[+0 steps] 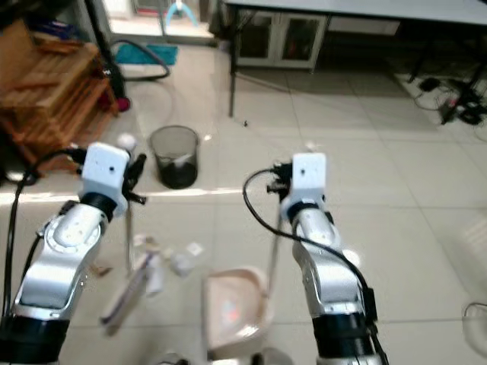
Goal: Sweep floor
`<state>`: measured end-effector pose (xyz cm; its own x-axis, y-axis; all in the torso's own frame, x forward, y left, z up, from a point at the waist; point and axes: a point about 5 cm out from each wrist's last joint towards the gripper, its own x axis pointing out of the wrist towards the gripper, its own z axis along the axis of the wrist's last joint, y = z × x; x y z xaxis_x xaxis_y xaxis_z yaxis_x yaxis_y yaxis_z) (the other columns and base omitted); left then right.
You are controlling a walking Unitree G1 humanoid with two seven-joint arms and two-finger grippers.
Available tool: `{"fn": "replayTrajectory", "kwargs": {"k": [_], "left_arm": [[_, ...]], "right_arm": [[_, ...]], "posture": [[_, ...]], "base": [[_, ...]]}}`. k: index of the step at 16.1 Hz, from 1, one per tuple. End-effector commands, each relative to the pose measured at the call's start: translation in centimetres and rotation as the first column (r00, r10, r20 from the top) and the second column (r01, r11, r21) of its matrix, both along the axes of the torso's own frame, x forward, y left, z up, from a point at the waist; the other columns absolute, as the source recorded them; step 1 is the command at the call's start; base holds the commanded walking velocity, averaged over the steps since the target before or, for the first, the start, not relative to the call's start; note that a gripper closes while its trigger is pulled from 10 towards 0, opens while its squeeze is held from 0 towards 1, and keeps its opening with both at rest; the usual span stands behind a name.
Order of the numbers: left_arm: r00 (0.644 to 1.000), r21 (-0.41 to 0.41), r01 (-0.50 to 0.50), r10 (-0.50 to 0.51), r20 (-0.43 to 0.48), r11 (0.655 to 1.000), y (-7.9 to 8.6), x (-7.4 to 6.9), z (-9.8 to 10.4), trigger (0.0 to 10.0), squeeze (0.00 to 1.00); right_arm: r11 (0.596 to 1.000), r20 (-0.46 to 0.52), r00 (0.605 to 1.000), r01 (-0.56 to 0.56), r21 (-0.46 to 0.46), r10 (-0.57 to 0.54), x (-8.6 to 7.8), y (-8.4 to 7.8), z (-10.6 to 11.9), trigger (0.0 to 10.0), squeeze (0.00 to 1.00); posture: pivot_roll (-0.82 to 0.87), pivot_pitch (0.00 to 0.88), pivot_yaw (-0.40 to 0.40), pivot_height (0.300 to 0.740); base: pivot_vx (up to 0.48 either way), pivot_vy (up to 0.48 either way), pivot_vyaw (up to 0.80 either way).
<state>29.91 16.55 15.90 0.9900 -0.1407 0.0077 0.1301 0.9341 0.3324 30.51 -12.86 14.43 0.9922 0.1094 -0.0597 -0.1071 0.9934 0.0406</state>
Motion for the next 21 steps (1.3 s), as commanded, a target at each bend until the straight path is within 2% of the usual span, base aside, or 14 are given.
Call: {"fn": "replayTrajectory", "kwargs": {"k": [1,3,12,13,16,19,21], "left_arm": [[0.997,0.003,0.036,-0.036,0.063,0.999,-0.8,0.03,1.24,10.0,0.0],[0.995,0.041,0.029,-0.033,0.096,0.999,-0.93,0.16,1.89,10.0,0.0],[0.994,0.037,0.014,-0.018,0.108,0.999,-0.94,0.25,2.0,10.0,0.0],[0.998,-0.045,-0.01,0.012,0.06,0.999,-0.59,0.46,1.7,10.0,0.0],[0.998,-0.043,-0.006,0.008,0.067,0.999,-0.62,0.52,1.7,10.0,0.0],[0.996,-0.058,-0.031,0.035,0.078,0.998,-0.63,0.69,1.82,10.0,0.0],[0.992,-0.076,-0.024,0.033,0.123,0.997,-0.81,0.71,2.17,10.0,0.0]], "right_arm": [[1.0,0.02,1.0,0.022,0.008,-0.022,-0.05,-0.67,0.45,10.0,0.0],[1.0,0.027,0.999,0.028,0.007,-0.028,-0.03,-0.78,0.66,10.0,0.0],[0.999,0.037,0.998,0.043,0.012,-0.043,0.01,-1.0,0.88,10.0,0.0],[0.999,0.036,0.998,0.041,0.013,-0.042,0.03,-0.94,0.86,10.0,0.0],[0.999,0.045,0.998,0.049,0.018,-0.05,0.06,-0.97,1.0,10.0,0.0],[0.998,0.052,0.997,0.062,0.009,-0.062,0.21,-0.94,1.18,10.0,0.0],[0.998,0.051,0.997,0.058,-0.008,-0.057,0.35,-0.77,1.13,10.0,0.0]], "posture": [[-0.03,0.083,-0.001,0.74],[-0.03,0.084,0.002,0.74],[-0.03,0.083,-0.003,0.74],[-0.03,0.082,-0.003,0.74],[-0.03,0.073,0.001,0.74],[-0.03,0.063,-0.004,0.74],[-0.03,0.057,-0.006,0.74]], "base": [[0.0,0.0,0.0],[0.0,-0.24,0.0],[0.0,-0.465,0.0],[0.0,0.48,0.0],[0.0,0.48,0.0],[0.0,0.0,0.0],[0.0,0.0,0.0]]}}
